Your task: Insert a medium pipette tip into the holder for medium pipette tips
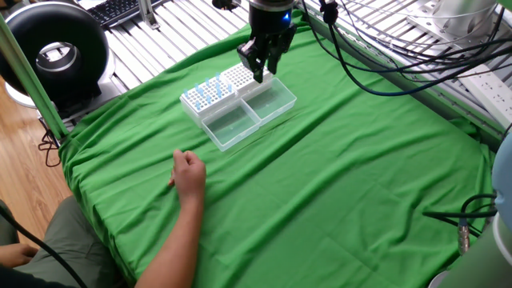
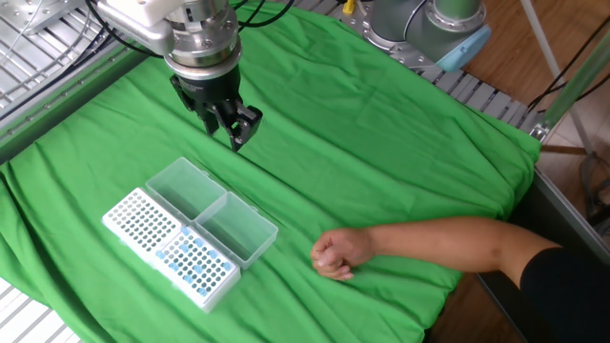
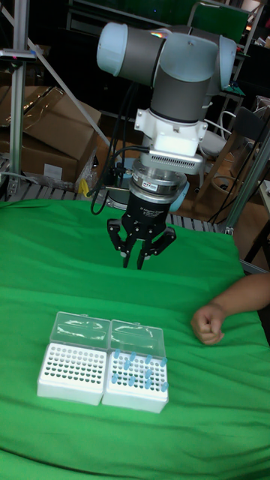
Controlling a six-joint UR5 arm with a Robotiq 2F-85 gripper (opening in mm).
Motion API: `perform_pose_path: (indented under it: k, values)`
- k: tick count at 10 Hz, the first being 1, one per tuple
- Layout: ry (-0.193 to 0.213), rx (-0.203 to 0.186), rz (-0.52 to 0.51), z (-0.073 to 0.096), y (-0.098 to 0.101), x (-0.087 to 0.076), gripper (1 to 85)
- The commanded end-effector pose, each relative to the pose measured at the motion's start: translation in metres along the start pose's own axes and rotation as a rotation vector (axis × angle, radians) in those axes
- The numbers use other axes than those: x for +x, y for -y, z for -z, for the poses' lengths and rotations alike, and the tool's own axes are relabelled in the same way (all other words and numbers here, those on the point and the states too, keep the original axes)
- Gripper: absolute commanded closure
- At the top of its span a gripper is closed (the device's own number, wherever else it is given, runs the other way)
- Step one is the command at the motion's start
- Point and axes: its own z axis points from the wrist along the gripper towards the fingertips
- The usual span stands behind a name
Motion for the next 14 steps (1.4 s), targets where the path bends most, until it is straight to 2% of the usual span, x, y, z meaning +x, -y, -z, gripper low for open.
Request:
perform_pose_path:
  k: [1,7,14]
  values:
    - [0.014,-0.003,0.014,0.0001,-0.0023,-0.0054,84.7]
    - [0.017,0.005,0.006,-0.0003,0.0002,-0.0058,84.7]
    - [0.036,-0.010,0.017,-0.0063,0.0027,-0.0047,84.7]
